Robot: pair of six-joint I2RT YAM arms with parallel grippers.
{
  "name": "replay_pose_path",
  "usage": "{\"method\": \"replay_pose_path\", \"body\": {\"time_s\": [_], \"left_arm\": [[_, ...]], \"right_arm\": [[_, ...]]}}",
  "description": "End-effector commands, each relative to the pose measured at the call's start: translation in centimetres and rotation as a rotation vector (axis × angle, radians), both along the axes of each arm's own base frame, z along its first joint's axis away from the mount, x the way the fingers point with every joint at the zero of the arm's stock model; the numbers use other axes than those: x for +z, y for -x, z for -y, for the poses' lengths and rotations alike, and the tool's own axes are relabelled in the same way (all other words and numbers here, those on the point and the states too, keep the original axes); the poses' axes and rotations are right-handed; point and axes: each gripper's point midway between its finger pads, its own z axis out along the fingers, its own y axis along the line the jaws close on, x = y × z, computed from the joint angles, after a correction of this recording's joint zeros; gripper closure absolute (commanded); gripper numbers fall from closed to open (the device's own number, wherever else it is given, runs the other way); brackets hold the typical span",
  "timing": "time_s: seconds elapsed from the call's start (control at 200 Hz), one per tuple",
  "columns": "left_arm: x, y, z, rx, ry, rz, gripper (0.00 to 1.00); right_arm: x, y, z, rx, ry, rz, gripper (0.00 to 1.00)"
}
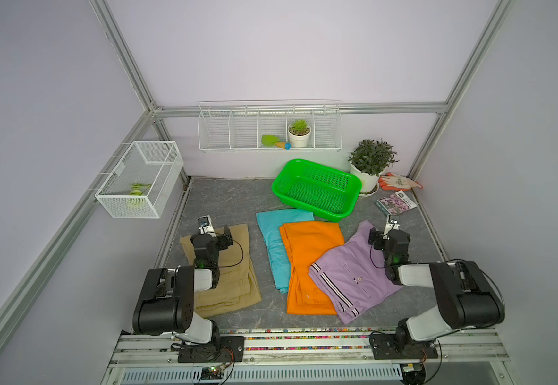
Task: Put the folded long pants in the basket
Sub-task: Pick up the long pant at the center of the board.
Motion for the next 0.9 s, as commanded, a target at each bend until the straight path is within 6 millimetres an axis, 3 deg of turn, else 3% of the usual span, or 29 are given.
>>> {"method": "replay_pose_path", "body": {"time_s": [0.0,0.37,0.445,0.5,0.565,0.64,0.68,0.735,0.785,0.85,0.895], "left_arm": [[1.2,-0.6,0.2,-0.011,0.001,0.03,0.0],[1.6,-0.3,-0.4,0.029,-0.008,0.045,0.0],[4.4,0.6,-1.6,0.171,-0.066,0.113,0.0],[6.5,0.7,-0.5,0.171,-0.095,0.088,0.0],[9.6,0.7,0.2,0.17,0.04,0.082,0.0],[11.5,1.8,0.8,0.184,0.239,0.058,0.0],[11.4,3.0,0.7,0.214,0.334,0.019,0.0],[9.6,5.0,0.3,0.302,0.511,-0.041,0.0],[8.5,5.8,2.4,0.197,0.644,-0.094,0.0],[8.1,6.9,6.8,-0.061,0.746,-0.17,0.12],[7.1,8.3,9.1,-0.125,0.824,-0.283,0.17]], "right_arm": [[0.7,-0.2,-0.2,0.007,-0.004,0.02,0.01],[0.7,-0.2,-0.2,0.008,-0.008,0.017,0.01],[0.9,-0.2,-0.2,0.01,-0.007,0.026,0.01],[1.9,-0.2,-0.3,0.019,0.012,0.065,0.01],[3.4,0.4,-0.3,0.012,0.023,0.072,0.01],[5.6,1.4,-0.1,-0.019,-0.012,0.045,0.01],[6.6,2.1,-0.1,-0.046,-0.08,0.022,0.01],[7.7,2.9,-0.2,-0.079,-0.181,0.009,0.01],[8.4,3.4,-1.1,-0.069,-0.286,-0.006,0.02],[9.1,3.9,-3.5,0.036,-0.377,-0.052,0.02],[9.1,4.5,-4.5,0.071,-0.428,-0.105,0.04]]}}
